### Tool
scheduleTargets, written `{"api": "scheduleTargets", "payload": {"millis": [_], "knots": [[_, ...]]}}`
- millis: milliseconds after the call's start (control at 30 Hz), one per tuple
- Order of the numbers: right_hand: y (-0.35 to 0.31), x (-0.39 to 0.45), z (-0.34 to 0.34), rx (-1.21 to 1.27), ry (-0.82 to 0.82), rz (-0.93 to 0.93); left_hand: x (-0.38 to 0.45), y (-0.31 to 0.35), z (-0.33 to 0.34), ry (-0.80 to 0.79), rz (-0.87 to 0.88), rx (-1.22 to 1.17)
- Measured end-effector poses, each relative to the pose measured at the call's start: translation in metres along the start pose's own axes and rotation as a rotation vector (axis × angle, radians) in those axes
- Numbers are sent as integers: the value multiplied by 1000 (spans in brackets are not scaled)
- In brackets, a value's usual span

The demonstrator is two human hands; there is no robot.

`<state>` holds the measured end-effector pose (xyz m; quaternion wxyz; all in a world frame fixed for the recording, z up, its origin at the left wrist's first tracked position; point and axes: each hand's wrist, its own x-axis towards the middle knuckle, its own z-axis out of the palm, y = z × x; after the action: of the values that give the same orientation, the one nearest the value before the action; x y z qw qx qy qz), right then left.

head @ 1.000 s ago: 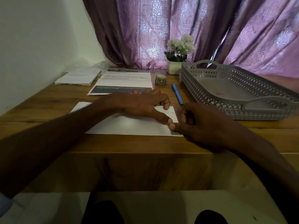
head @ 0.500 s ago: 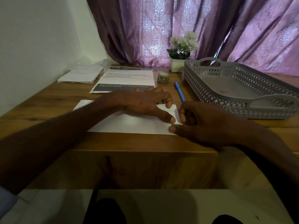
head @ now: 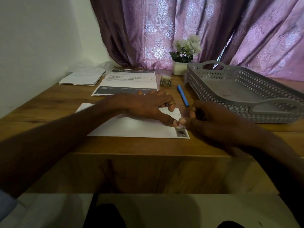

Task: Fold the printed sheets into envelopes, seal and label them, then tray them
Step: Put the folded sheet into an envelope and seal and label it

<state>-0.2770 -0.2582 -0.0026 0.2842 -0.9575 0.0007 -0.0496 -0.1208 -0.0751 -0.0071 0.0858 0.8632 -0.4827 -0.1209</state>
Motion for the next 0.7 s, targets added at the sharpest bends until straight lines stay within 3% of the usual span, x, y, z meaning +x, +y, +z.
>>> {"api": "scheduleTargets", "payload": {"millis": [100, 400, 633, 700], "knots": [[0, -1, 7, -81, 91, 26, 0, 0, 0, -9, -6, -9], [-1, -2, 9, -74, 130, 38, -2, 3, -1, -13, 0, -4], [1, -11, -4, 16, -56, 6, 1, 1, 0, -5, -4, -30], [2, -13, -3, 106, -28, 17, 0, 3, 0, 4, -8, -36]]}}
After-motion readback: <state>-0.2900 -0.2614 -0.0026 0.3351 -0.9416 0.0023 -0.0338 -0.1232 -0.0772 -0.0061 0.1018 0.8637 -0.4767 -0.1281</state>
